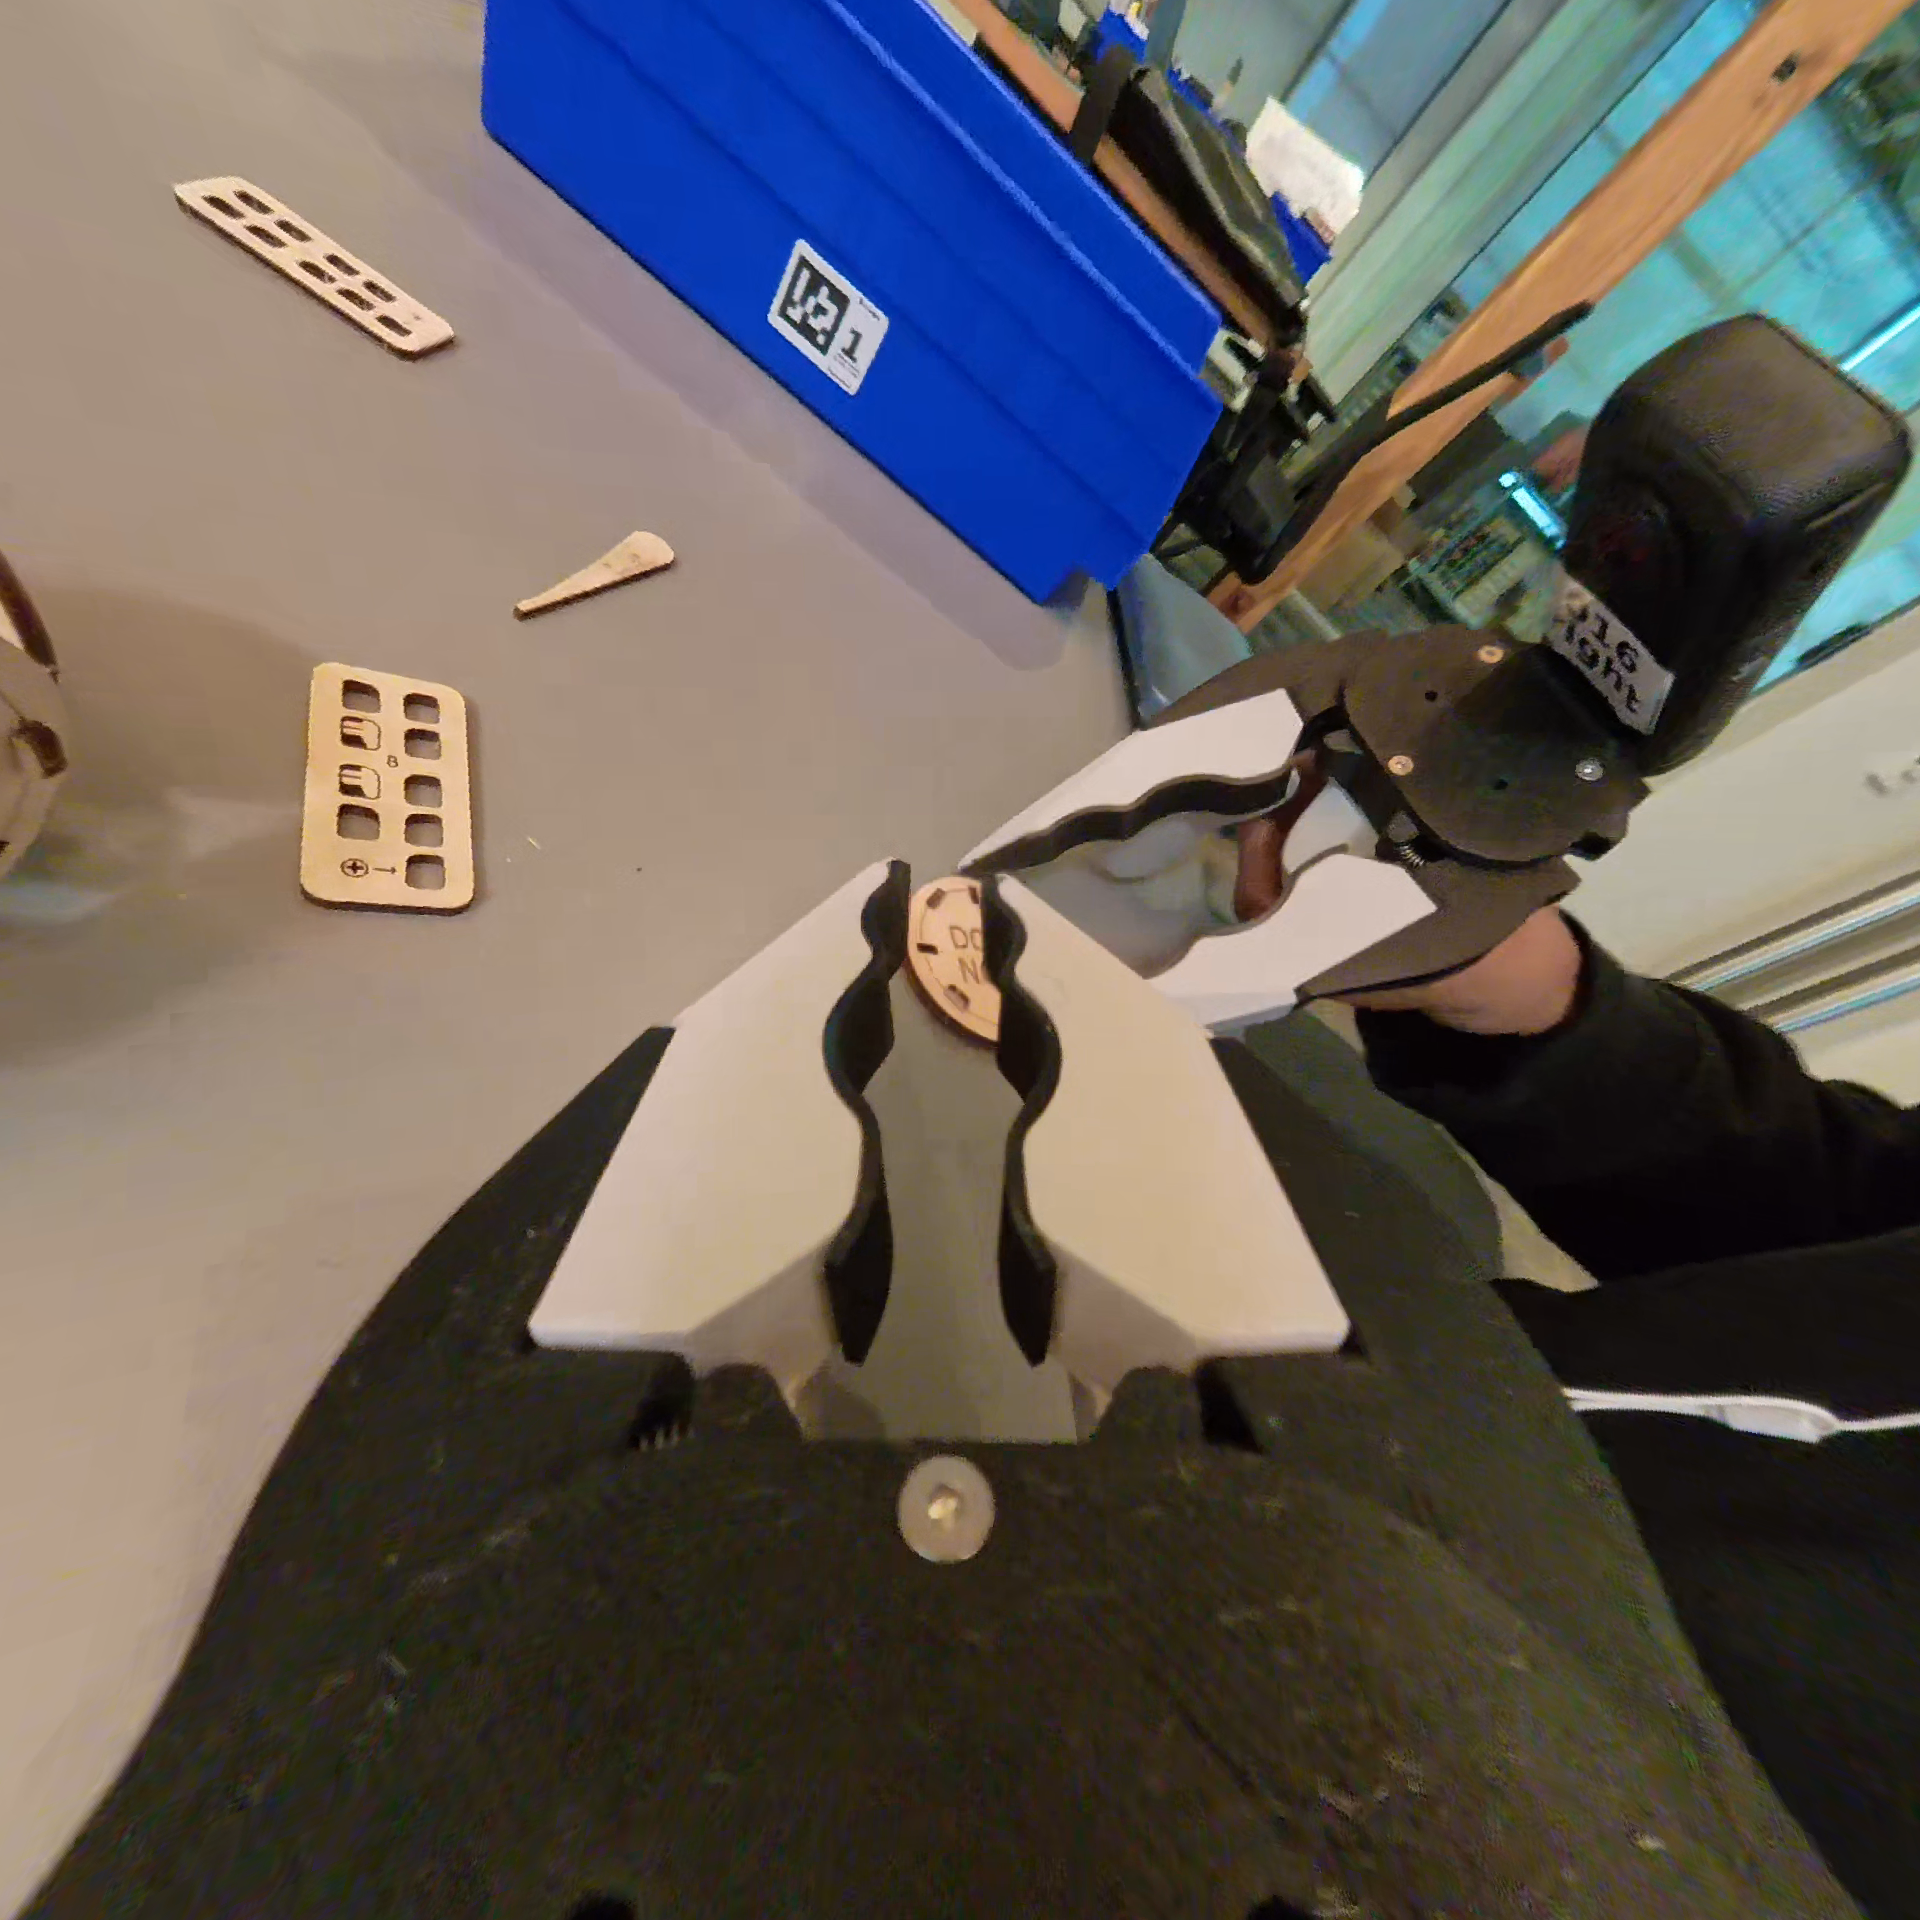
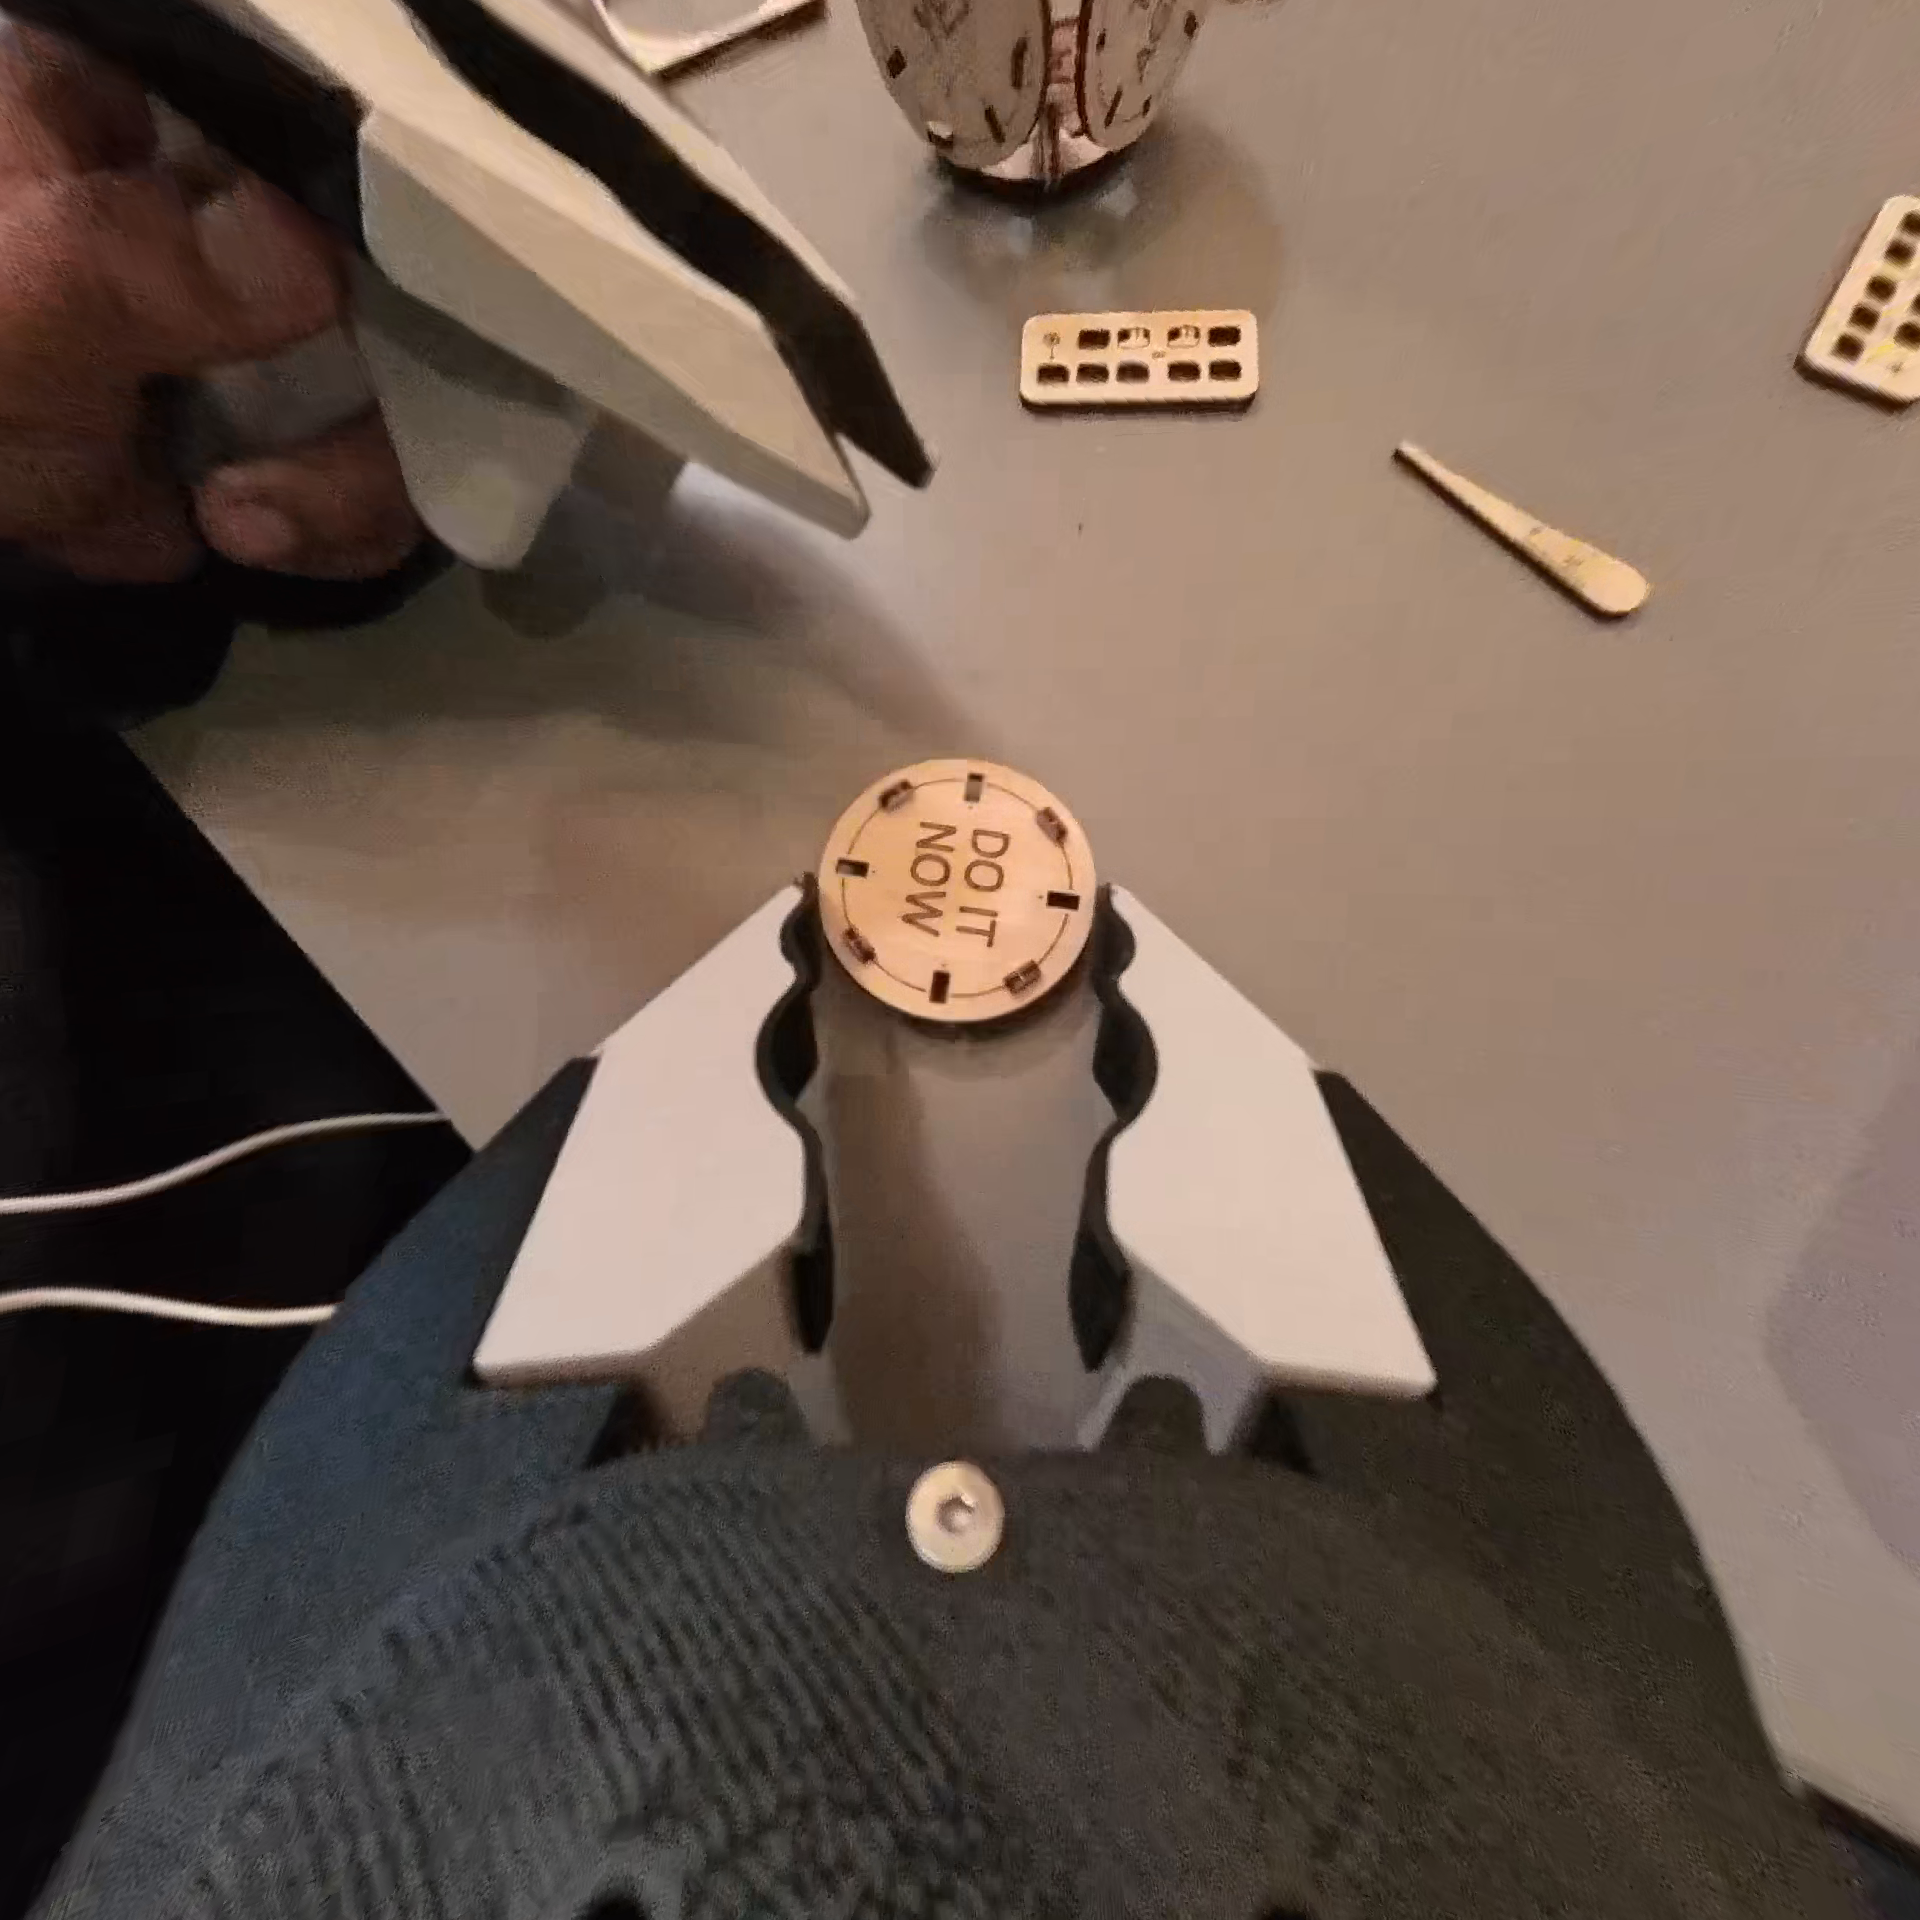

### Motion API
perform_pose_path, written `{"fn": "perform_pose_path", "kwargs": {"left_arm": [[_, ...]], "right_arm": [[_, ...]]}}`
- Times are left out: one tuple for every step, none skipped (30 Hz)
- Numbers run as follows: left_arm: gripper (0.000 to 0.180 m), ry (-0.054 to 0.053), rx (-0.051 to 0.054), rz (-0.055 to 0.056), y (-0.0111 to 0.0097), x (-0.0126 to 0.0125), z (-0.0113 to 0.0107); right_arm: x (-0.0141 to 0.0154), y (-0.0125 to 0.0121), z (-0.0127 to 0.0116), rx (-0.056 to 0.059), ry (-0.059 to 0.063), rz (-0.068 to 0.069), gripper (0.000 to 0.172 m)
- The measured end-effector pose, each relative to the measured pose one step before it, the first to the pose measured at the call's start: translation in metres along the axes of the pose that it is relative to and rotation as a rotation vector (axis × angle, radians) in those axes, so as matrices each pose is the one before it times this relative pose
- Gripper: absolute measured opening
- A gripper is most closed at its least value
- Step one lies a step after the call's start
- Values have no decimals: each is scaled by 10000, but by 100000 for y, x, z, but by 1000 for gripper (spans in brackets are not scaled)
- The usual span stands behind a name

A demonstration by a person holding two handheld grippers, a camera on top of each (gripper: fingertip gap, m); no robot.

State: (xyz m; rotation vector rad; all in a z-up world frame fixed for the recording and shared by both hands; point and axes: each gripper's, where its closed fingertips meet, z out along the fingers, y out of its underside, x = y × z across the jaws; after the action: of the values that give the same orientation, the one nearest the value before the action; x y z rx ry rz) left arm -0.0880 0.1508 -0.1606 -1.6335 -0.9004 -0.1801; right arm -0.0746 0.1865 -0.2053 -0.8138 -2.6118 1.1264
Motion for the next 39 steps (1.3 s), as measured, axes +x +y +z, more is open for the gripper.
{"fn": "perform_pose_path", "kwargs": {"left_arm": [[14, 316, 77, -255, -64, 235, -19], [21, 406, 90, -335, -56, 316, -4], [29, 444, 109, -429, -72, 289, 0], [37, 589, 165, -557, -146, 399, -29], [43, 652, 171, -641, -175, 419, -60], [47, 585, 127, -615, -139, 332, -80], [49, 528, 105, -482, -145, 349, -98], [51, 440, 91, -327, -141, 356, -76], [51, 275, 64, -204, -86, 235, -45], [50, 157, 1, -111, 18, 147, 5], [48, 58, -64, -36, 101, 56, 43], [46, 26, -98, 2, 160, 40, 79], [42, 92, -122, -11, 196, 119, 80], [39, 143, -126, -66, 202, 146, 94], [37, 153, -101, -108, 145, 126, 60], [36, 162, -38, -113, 36, 132, 3], [34, 139, 26, -92, -44, 116, -45], [29, 80, 44, -66, -76, 64, -68], [19, 25, 7, -34, -15, 19, -39], [10, 18, -18, 35, 4, 61, -23], [8, -17, 17, 115, -32, 73, -39], [6, -125, 29, 139, -50, -58, -49], [0, -78, 33, 201, -53, 57, -31], [0, -68, 111, 301, -152, 131, -63], [0, 86, 116, 380, -151, 424, -75], [0, -37, 51, 349, -86, 257, -26], [0, 11, 5, 371, -60, 364, 19], [0, 29, 16, 427, -86, 446, 30], [0, -5, 9, 477, -92, 437, 48], [0, 16, 24, 542, -117, 537, 37], [0, 119, 96, 610, -248, 755, 8], [0, 184, 156, 666, -341, 917, -17], [0, 152, 150, 685, -328, 873, -37], [0, 96, 106, 646, -248, 720, -14], [0, 102, 75, 543, -152, 643, 14], [0, 113, 51, 417, -94, 538, 35], [0, 29, -19, 286, 12, 283, 62], [0, 48, -23, 168, 45, 208, 57], [0, 121, 28, 73, -54, 243, 35]], "right_arm": [[-141, -507, -241, 184, -165, 346, 51], [-243, -632, -284, 252, -230, 393, 51], [-236, -707, -336, 285, -270, 383, 51], [-207, -738, -352, 304, -253, 341, 51], [-198, -684, -308, 278, -220, 288, 51], [-204, -574, -240, 202, -221, 235, 51], [-200, -444, -154, 129, -210, 202, 51], [-189, -357, -92, 104, -187, 172, 51], [-237, -331, -58, 117, -191, 127, 51], [-240, -305, -19, 126, -175, 88, 51], [-147, -222, 12, 93, -106, 63, 51], [-66, -104, 40, 34, -52, 16, 51], [-34, -2, 86, -14, -19, -62, 51], [-16, 61, 109, -29, 28, -147, 51], [-74, 33, 100, -6, 40, -255, 51], [-193, -2, 98, 11, 33, -362, 51], [-235, 11, 94, 7, 63, -446, 51], [-235, -22, 78, 18, 116, -525, 51], [-259, -95, 51, 56, 163, -595, 51], [-88, -129, -17, 70, 281, -611, 51], [72, -96, -67, 64, 362, -559, 51], [85, -135, -77, 107, 300, -439, 50], [2, -197, -99, 172, 123, -278, 49], [-104, -270, -135, 243, -57, -76, 54], [-52, -332, -186, 298, -129, 124, 58], [105, -353, -283, 319, -124, 275, 59], [134, -426, -348, 347, -167, 369, 59], [31, -494, -380, 369, -259, 392, 57], [-17, -587, -435, 392, -286, 347, 54], [-164, -716, -449, 448, -324, 241, 49], [-408, -803, -401, 485, -420, 113, 42], [-594, -781, -302, 439, -487, 64, 36], [-665, -735, -233, 365, -465, 76, 32], [-489, -634, -115, 294, -332, 85, 30], [-380, -464, 10, 206, -255, 66, 29], [-411, -312, 75, 116, -260, 35, 28], [-337, -176, 158, 45, -209, 7, 25], [-286, -59, 216, -24, -158, -24, 24], [-231, 66, 229, -91, -129, -41, 22]]}}
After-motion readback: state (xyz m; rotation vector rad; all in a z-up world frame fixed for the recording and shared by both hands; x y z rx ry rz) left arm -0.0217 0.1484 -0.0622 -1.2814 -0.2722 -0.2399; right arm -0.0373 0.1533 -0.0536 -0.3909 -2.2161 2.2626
